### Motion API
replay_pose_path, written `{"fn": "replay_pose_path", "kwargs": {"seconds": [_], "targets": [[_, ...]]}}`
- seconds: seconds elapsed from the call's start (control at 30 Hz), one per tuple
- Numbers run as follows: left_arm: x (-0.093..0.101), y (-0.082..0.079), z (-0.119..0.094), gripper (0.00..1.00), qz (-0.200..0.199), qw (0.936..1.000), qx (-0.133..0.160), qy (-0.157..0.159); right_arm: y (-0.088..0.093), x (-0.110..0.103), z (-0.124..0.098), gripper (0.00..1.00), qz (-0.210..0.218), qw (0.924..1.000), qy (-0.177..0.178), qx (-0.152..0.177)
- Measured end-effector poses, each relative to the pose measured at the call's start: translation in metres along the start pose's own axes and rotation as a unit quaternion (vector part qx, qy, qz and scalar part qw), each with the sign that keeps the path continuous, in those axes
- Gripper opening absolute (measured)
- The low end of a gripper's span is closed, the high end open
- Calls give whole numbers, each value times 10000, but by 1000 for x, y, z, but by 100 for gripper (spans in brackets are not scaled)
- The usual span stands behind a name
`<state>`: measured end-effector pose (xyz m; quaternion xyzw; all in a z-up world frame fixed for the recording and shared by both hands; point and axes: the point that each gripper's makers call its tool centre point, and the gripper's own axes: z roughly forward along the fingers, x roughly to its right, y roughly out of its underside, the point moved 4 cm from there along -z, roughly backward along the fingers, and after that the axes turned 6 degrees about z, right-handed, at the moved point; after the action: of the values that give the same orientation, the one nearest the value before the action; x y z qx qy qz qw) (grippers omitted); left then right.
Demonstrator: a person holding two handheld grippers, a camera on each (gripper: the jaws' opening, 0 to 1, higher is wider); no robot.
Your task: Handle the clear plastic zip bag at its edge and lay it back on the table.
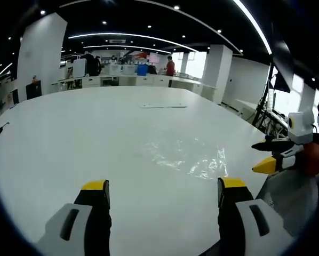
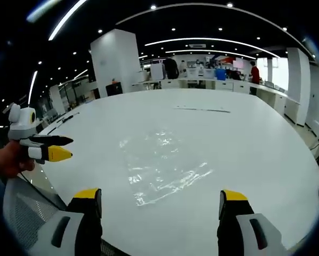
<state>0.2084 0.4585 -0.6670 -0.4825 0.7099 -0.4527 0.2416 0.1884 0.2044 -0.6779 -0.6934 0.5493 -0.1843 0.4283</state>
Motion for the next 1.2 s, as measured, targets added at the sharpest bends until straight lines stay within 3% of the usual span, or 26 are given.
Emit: {"fn": "replay_pose_path", "kwargs": {"seconds": [1.2], "targets": [[2, -2, -2, 82, 15, 10000, -26, 34, 0, 1, 0, 90, 14, 10000, 25, 27]]}}
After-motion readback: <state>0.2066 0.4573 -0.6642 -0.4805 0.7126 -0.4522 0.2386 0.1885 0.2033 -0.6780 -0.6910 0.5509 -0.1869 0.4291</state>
